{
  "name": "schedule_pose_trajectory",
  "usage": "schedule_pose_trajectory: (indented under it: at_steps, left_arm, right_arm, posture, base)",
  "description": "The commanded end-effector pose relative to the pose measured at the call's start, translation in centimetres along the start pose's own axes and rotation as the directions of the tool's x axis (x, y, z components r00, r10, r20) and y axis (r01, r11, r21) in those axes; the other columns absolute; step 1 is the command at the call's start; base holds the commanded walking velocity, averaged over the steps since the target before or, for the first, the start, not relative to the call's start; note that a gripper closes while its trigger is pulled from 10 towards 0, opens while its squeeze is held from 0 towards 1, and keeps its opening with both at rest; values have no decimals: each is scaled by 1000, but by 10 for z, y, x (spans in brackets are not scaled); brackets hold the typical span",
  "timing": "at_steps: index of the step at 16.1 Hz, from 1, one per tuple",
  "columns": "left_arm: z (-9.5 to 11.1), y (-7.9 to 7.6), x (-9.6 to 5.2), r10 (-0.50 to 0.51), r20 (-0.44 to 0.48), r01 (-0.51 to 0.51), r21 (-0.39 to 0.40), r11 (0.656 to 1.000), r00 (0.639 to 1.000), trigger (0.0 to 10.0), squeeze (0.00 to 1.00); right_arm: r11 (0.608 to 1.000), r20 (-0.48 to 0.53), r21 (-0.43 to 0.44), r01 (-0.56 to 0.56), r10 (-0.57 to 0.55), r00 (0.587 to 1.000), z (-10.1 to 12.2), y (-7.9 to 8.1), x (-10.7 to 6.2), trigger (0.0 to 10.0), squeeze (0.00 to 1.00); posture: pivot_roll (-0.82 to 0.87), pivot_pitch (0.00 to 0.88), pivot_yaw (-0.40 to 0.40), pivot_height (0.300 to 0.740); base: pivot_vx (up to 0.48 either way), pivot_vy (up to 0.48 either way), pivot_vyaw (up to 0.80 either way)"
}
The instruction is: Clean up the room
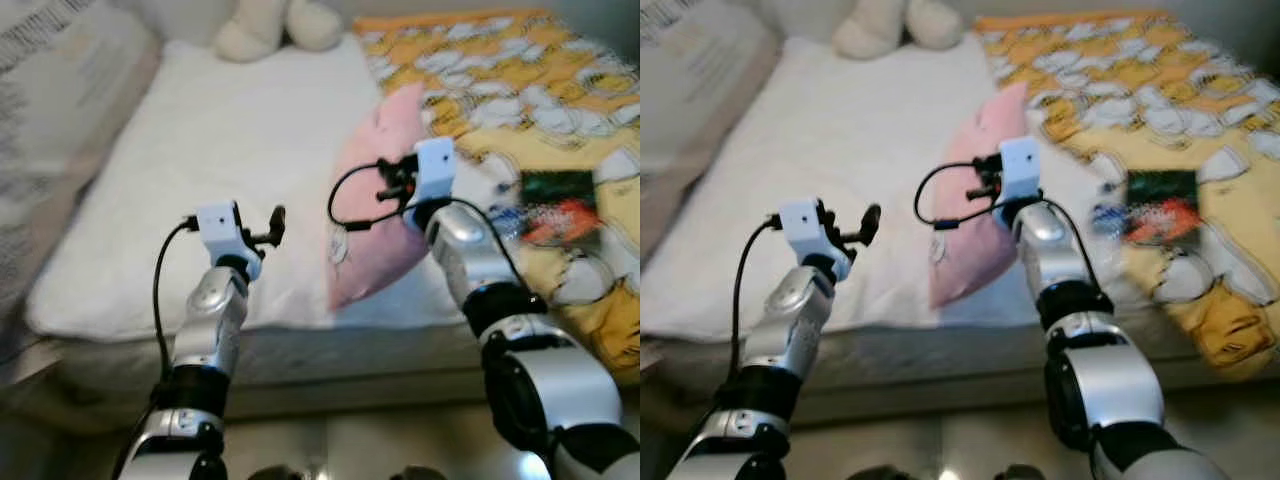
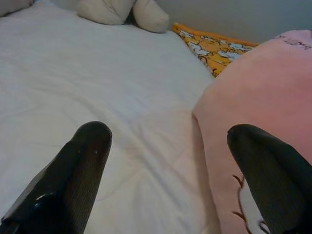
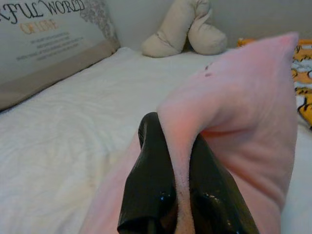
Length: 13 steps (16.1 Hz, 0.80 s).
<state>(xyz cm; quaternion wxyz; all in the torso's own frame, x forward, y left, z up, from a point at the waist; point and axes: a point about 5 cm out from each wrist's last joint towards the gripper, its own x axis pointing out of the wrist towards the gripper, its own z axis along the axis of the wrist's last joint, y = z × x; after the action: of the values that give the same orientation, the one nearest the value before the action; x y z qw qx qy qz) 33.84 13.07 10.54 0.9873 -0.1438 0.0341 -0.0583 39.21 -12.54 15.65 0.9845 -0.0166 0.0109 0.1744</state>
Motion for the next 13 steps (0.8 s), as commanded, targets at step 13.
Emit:
schedule_pose_trajectory:
  at_steps: [13]
  left_arm:
    - [2,8,-2,102,9,-102,10,995,995,10000,0]
  right_arm:
    - [999,68,-15,-29,30,997,13,0,2,0,0]
  posture:
    - [-149,0,104,740]
  base:
    - [294,329,0]
